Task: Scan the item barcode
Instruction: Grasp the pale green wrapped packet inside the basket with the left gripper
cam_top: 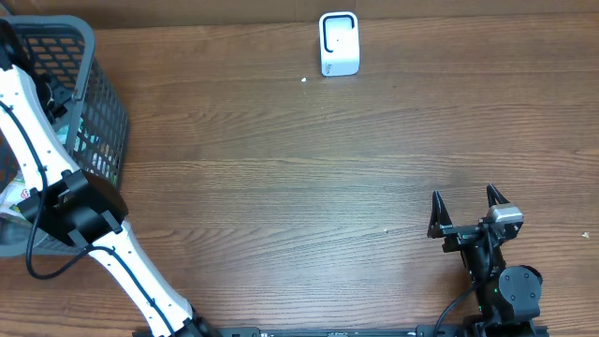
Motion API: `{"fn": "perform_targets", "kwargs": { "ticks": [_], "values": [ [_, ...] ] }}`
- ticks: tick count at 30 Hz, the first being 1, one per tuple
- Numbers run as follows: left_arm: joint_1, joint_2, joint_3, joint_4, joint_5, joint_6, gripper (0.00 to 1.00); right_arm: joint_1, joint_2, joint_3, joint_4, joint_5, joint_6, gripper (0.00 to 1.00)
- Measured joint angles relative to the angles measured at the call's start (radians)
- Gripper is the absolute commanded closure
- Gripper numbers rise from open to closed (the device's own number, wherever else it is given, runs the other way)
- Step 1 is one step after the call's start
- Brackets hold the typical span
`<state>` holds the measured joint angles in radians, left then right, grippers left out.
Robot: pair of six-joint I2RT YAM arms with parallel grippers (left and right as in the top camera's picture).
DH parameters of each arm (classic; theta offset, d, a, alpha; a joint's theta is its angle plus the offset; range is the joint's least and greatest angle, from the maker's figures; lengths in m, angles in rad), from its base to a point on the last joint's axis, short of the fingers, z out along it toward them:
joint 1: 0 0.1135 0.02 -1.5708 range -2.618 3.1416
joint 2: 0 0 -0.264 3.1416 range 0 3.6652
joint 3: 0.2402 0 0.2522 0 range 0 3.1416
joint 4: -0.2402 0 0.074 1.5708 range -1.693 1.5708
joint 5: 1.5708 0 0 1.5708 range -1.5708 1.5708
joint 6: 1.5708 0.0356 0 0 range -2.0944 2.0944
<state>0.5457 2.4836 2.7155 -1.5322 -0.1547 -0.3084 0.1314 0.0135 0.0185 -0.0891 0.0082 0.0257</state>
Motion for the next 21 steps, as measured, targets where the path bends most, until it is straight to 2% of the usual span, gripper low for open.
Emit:
{"fn": "perform_targets", "kwargs": {
  "ticks": [1, 3, 5, 8, 14, 21],
  "values": [
    [0.0, 0.0, 0.0, -0.003, 0.002, -0.008, 0.89, 0.0, 0.0, 0.0, 0.0, 0.0, 0.0, 0.0],
    [0.0, 0.0, -0.011, 0.001, 0.004, -0.035, 0.5, 0.0, 0.0, 0.0, 0.0, 0.0, 0.0, 0.0],
    [0.0, 0.0, -0.034, 0.018, 0.005, -0.056, 0.18, 0.0, 0.0, 0.0, 0.0, 0.0, 0.0, 0.0],
    [0.0, 0.0, -0.081, 0.064, 0.006, -0.086, 0.0, 0.0, 0.0, 0.0, 0.0, 0.0, 0.0, 0.0],
    [0.0, 0.0, -0.177, 0.193, 0.009, -0.095, 0.0, 0.0, 0.0, 0.0, 0.0, 0.0, -0.001, 0.0],
    [0.0, 0.0, -0.333, 0.302, 0.004, -0.011, 0.0, 0.0, 0.0, 0.0, 0.0, 0.0, 0.0, 0.0]
  ]
}}
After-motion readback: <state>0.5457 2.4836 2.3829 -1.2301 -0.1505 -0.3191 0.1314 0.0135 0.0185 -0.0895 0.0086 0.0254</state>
